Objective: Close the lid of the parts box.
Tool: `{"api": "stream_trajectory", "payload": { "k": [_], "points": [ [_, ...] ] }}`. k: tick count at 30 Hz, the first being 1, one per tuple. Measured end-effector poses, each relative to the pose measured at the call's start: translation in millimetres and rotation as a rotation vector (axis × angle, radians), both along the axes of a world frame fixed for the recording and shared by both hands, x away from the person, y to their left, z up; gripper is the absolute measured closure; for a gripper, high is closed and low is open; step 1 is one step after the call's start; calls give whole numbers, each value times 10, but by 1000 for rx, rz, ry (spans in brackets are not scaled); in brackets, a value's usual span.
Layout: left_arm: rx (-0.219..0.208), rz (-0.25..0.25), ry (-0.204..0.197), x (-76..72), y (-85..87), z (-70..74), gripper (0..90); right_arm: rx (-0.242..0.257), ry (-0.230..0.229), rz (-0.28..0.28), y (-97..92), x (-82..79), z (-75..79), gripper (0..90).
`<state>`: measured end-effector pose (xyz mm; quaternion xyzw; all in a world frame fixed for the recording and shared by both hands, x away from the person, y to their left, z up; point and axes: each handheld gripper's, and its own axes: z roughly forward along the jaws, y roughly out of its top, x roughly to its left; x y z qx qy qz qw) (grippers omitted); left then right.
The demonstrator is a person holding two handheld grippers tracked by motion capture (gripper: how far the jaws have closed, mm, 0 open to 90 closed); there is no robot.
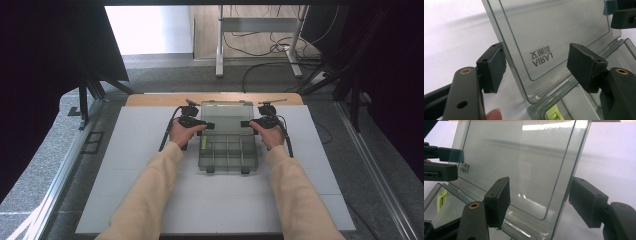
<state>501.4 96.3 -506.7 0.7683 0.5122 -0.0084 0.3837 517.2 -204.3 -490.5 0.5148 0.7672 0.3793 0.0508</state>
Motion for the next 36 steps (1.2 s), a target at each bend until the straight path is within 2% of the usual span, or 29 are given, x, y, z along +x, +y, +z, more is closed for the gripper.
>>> {"api": "stream_trajectory", "payload": {
  "k": [7,23,36],
  "points": [
    [-18,0,-9,-11,12,27,323,6,-19,3,-12,-28,34,343],
    [-31,-27,-59,-46,40,101,326,32,-68,10,-45,-113,110,359],
    [-23,-54,-82,-88,59,173,331,42,-98,20,-68,-176,155,367]
  ]
}}
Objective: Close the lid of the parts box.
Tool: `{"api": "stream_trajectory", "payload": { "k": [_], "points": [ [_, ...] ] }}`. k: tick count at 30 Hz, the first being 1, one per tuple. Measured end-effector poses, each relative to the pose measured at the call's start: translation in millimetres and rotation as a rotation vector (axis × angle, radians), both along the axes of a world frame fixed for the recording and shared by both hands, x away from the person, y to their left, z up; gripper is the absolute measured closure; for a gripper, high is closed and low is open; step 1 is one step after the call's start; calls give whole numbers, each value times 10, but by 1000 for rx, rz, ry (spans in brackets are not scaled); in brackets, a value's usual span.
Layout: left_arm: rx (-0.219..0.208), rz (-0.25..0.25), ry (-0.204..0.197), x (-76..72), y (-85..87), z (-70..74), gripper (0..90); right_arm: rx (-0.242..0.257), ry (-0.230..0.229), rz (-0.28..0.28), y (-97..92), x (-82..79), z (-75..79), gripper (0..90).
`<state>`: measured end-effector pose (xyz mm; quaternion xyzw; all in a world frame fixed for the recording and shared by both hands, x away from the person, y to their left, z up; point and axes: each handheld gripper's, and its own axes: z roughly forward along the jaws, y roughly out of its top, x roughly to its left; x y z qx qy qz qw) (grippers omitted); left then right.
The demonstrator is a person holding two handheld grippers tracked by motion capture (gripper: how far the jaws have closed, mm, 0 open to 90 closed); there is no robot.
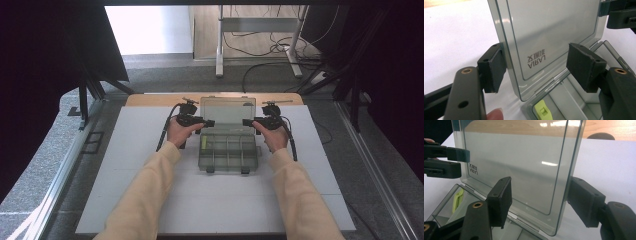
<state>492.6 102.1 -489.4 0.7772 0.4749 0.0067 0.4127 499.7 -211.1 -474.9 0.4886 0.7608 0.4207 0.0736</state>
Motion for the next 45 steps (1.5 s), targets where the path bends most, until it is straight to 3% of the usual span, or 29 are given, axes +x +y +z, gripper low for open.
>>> {"api": "stream_trajectory", "payload": {
  "k": [39,45],
  "points": [
    [-25,-24,-126,-112,49,230,339,9,-82,33,11,-136,139,369],
    [-32,-29,-142,-130,56,262,342,27,-125,31,-23,-169,217,369]
  ]
}}
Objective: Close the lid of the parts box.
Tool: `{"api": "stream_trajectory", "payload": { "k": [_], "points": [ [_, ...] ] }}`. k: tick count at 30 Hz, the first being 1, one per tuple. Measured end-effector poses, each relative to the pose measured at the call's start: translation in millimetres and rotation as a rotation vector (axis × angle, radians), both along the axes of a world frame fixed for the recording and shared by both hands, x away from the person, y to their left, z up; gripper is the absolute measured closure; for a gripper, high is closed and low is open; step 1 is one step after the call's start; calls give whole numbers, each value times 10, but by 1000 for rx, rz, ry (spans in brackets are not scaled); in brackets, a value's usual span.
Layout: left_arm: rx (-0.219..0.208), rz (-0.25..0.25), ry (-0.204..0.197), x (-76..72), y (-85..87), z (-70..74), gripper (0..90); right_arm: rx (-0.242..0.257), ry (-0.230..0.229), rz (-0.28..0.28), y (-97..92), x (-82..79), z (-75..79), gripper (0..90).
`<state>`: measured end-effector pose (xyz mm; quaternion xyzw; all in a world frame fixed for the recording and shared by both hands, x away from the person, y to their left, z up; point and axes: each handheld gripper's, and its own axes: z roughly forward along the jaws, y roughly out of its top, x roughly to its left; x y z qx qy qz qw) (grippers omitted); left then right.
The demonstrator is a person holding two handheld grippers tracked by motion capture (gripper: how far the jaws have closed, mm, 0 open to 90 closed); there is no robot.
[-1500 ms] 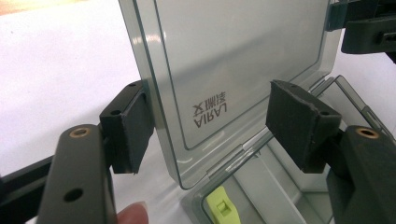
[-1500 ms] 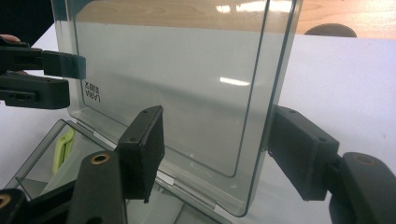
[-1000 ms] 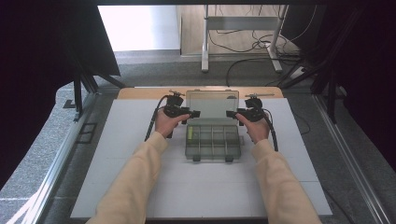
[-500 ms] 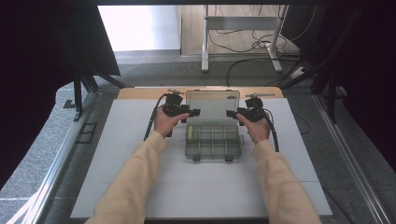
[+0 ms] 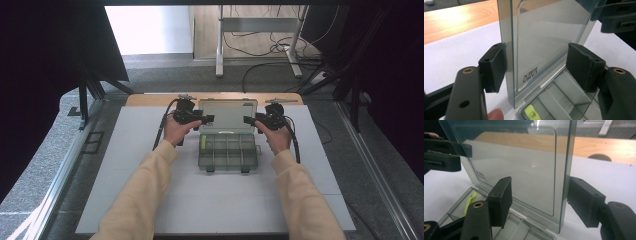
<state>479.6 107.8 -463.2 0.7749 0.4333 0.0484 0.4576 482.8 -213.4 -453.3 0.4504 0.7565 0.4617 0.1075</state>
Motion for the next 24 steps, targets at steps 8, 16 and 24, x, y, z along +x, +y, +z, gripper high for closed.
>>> {"api": "stream_trajectory", "payload": {
  "k": [8,16,24],
  "points": [
    [2,-9,-10,-22,3,26,341,8,-35,6,-19,-36,79,369],
    [-5,-18,-35,-38,22,69,342,5,-36,10,-12,-32,78,368],
    [-3,-25,-37,-57,24,86,343,2,-26,13,2,-27,62,366]
  ]
}}
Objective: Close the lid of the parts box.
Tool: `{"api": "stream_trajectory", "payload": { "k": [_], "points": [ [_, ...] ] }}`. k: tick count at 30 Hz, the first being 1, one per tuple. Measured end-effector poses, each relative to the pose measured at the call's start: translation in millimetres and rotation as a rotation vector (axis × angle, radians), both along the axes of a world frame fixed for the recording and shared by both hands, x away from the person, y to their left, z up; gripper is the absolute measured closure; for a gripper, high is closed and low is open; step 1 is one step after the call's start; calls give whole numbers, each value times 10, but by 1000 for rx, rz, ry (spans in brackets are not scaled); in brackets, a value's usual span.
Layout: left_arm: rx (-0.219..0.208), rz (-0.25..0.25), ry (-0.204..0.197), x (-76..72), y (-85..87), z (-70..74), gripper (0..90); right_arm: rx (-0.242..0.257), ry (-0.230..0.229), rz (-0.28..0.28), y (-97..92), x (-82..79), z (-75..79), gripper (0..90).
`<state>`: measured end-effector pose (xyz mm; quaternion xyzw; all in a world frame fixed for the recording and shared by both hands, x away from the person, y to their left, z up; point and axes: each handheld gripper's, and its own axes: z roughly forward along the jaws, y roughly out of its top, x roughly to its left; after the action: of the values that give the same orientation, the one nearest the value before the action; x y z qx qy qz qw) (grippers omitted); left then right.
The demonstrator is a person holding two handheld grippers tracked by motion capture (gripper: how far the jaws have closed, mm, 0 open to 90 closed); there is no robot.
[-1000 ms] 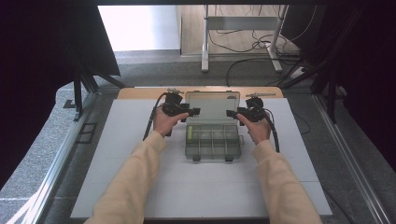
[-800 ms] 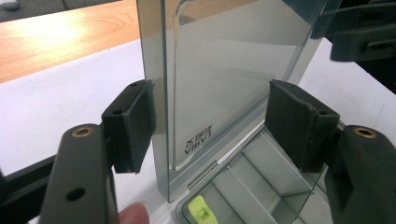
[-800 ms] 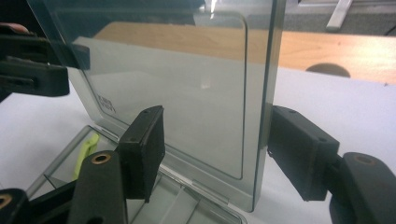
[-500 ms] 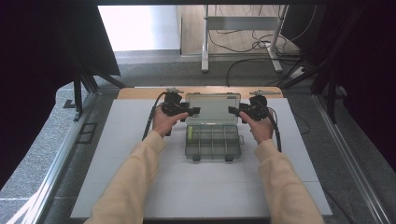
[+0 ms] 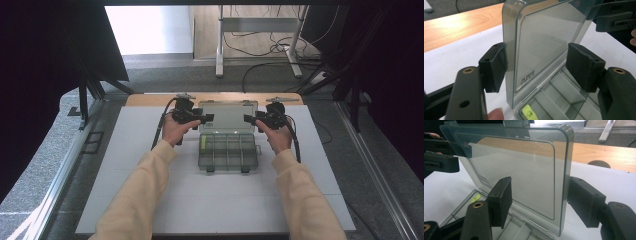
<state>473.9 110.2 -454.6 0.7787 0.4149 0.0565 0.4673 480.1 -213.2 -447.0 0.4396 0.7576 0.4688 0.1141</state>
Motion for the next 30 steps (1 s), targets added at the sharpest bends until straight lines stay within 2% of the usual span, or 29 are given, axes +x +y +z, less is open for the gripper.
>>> {"api": "stream_trajectory", "payload": {
  "k": [13,30],
  "points": [
    [10,-21,-10,-59,-1,25,340,4,5,6,33,69,-61,342],
    [9,-29,-14,-96,25,19,332,-7,-26,26,88,-31,-17,352]
  ]
}}
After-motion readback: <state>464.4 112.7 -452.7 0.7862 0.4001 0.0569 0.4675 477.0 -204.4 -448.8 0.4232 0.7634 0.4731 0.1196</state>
